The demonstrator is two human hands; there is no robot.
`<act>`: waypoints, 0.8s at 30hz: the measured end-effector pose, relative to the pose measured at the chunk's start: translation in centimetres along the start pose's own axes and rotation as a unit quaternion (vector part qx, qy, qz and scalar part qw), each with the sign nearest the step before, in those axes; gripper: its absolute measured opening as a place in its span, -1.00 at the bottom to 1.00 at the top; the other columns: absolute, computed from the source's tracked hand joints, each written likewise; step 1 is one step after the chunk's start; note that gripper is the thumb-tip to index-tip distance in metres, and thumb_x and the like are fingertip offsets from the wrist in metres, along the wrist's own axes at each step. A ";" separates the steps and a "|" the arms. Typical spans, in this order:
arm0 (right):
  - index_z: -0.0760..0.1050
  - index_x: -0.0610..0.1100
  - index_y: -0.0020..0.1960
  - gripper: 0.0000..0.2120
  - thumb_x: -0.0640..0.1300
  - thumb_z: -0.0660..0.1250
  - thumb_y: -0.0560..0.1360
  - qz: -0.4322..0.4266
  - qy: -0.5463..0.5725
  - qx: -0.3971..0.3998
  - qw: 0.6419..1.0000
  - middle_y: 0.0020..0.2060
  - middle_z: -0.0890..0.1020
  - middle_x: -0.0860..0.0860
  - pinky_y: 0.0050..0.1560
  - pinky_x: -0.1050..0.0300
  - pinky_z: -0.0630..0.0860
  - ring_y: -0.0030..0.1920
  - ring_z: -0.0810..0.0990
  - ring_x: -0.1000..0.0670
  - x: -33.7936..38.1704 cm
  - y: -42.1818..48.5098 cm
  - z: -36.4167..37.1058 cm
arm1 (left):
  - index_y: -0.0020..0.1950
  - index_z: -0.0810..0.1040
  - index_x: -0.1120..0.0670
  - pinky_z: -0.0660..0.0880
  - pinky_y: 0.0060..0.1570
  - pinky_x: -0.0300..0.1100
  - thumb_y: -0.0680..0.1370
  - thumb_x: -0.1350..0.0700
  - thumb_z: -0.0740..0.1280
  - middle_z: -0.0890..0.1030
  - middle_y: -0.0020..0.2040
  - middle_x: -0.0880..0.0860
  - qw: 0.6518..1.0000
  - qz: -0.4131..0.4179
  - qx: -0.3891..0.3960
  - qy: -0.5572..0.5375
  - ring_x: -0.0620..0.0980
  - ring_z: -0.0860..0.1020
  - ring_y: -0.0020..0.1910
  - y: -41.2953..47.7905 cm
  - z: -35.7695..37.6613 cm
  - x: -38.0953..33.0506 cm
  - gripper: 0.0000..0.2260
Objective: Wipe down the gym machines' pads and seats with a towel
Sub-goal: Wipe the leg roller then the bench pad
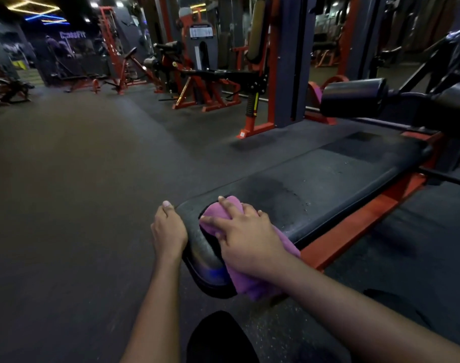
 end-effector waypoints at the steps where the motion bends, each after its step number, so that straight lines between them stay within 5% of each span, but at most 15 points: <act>1: 0.30 0.34 0.48 -0.53 0.03 0.17 0.60 0.002 -0.008 0.014 1.000 0.62 0.15 0.04 0.35 -0.24 0.33 0.43 0.33 -0.21 -0.2 1.4 0.2 | 0.40 0.51 0.18 0.31 0.31 0.04 0.74 -0.04 -0.06 0.50 0.39 0.27 1.000 -0.003 0.001 0.006 0.29 0.41 0.38 -0.1 0.0 -0.1 -0.52; 6: 0.39 0.31 0.44 -0.51 -0.06 0.25 0.56 0.039 0.022 0.077 0.996 0.56 0.26 0.04 0.32 -0.17 0.35 0.39 0.36 -0.21 -0.9 8.8 0.5 | 0.27 0.49 0.18 0.33 0.14 0.06 0.73 -0.05 -0.03 0.52 0.27 0.33 0.997 -0.006 0.016 0.078 0.32 0.46 0.26 -0.5 -0.5 -0.6 -0.58; 15: 0.32 0.43 0.43 -0.54 0.06 0.15 0.59 0.092 -0.004 -0.020 0.996 0.57 0.21 0.12 0.22 -0.15 0.44 0.36 0.37 -0.14 -3.7 -1.1 -0.5 | 0.32 0.52 0.19 0.37 0.32 0.09 0.71 -0.05 0.02 0.52 0.33 0.33 0.970 0.062 0.132 0.196 0.33 0.46 0.34 4.5 3.7 -4.5 -0.56; 21: 0.49 0.28 0.34 -0.64 -0.01 0.22 0.59 0.171 0.011 0.011 0.985 0.38 0.43 0.02 0.29 -0.13 0.30 0.32 0.38 -0.18 -6.9 7.2 -1.0 | 0.38 0.49 0.13 0.37 0.37 0.12 0.71 -0.13 -0.04 0.52 0.36 0.27 0.936 0.105 0.190 0.278 0.27 0.46 0.36 4.7 5.6 -4.4 -0.51; 24: 0.47 0.34 0.35 -0.58 -0.05 0.19 0.59 0.148 0.004 0.015 0.989 0.49 0.34 0.04 0.31 -0.14 0.32 0.34 0.38 -0.18 -7.2 6.5 -1.0 | 0.36 0.50 0.09 0.38 0.35 0.14 0.71 -0.13 -0.05 0.54 0.34 0.23 0.932 0.125 0.183 0.287 0.25 0.48 0.34 4.4 5.4 -4.3 -0.53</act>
Point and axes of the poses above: each hand's wrist, its own y-axis towards the middle knuckle, its own z-axis out of the palm, x = y × z, the point moved 3 cm from there along y, towards the middle knuckle
